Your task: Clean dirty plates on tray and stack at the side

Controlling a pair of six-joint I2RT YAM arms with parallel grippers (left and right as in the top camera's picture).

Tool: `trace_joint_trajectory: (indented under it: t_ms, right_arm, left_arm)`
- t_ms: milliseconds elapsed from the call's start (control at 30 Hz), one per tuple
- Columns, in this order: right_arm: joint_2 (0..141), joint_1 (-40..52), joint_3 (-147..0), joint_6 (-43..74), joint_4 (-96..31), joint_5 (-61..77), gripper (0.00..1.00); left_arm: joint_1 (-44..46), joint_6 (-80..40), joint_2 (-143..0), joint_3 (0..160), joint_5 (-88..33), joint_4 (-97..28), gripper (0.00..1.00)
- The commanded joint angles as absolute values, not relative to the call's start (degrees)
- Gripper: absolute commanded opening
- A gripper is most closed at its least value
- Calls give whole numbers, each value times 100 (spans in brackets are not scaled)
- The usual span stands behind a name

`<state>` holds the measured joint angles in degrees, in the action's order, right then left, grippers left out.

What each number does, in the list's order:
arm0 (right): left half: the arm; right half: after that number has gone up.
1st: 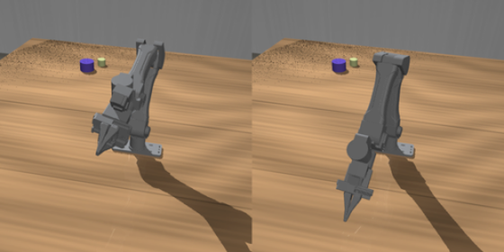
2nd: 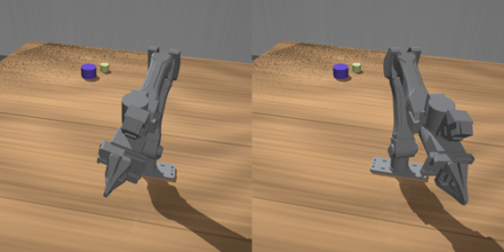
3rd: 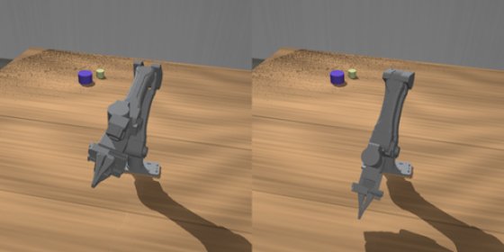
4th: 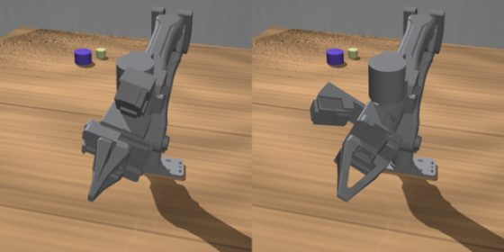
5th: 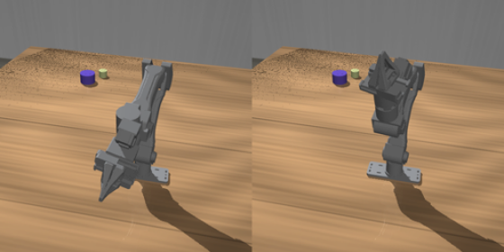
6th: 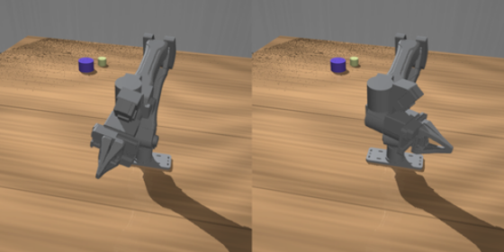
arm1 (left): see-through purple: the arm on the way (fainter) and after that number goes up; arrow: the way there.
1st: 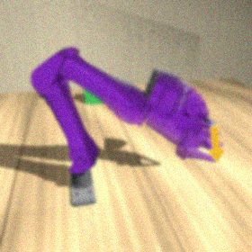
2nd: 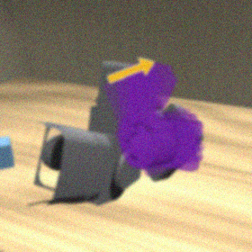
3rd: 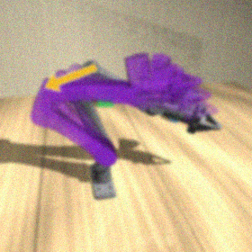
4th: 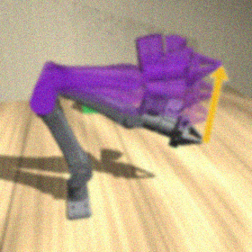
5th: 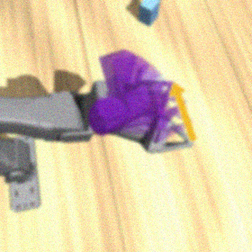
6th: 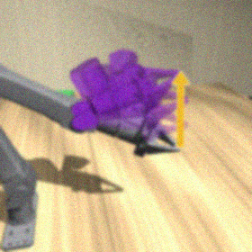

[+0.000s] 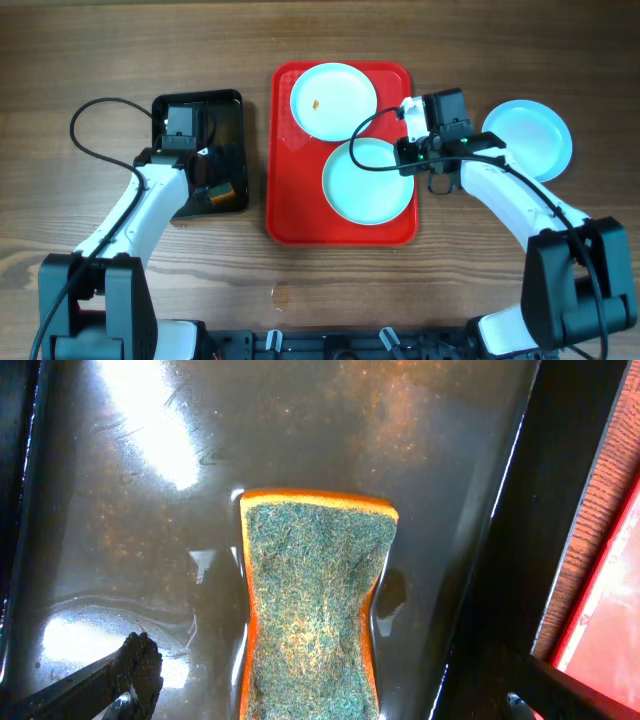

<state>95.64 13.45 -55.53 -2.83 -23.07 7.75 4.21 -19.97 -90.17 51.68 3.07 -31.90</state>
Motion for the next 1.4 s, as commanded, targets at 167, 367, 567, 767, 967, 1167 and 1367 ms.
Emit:
trace_joint_trajectory:
  t_ms: [167, 367, 567, 767, 967, 1167, 1367]
  right_arm:
    - [10241, 1369, -5551, -388, -2438, 701, 25]
    - [10241, 1369, -5548, 266, -3098, 1380, 20]
    - [10245, 1369, -5548, 661, -3024, 1533, 26]
    - [10309, 1369, -5404, 961, -2786, 1636, 15]
    - [10267, 1369, -5378, 1111, -2718, 1660, 4]
    - [9800, 1369, -5378, 974, -2567, 2078, 4]
    - [8973, 1369, -5378, 895, -2711, 1048, 4]
  left_arm:
    - [399, -1927, -9017, 5162, 283, -3190, 100]
    - [399, -1927, -9017, 5162, 283, -3190, 100]
    - [401, -1927, -9017, 5162, 283, -3190, 100]
    - [401, -1927, -9017, 5162, 283, -3190, 100]
    - [401, -1927, -9017, 5162, 283, -3190, 100]
    - [401, -1927, -9017, 5162, 283, -3190, 100]
    - [401, -1927, -9017, 5162, 283, -3190, 100]
